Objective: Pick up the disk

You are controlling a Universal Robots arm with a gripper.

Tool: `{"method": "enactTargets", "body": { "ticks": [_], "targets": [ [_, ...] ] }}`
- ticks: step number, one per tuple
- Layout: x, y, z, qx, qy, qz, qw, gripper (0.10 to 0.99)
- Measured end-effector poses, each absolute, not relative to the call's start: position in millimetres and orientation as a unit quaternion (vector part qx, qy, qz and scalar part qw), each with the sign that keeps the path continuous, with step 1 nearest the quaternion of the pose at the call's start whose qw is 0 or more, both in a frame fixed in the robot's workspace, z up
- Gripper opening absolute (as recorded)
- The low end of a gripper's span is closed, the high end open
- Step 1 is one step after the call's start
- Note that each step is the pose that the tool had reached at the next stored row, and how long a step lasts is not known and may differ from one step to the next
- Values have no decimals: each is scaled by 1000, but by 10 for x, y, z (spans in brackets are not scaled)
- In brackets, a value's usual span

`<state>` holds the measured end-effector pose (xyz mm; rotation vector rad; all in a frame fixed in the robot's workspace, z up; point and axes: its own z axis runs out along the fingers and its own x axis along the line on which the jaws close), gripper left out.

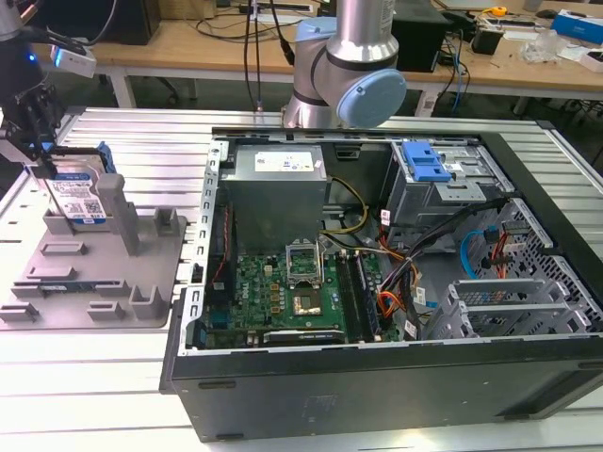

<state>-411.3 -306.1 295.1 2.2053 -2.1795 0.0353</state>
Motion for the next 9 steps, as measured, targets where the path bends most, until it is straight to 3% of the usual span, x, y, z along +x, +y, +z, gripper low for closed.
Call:
{"method": "enactTargets", "body": {
  "ticks": [9],
  "targets": [
    [-4113, -3062, 2966, 711, -703, 11, 20, 369]
  ]
}}
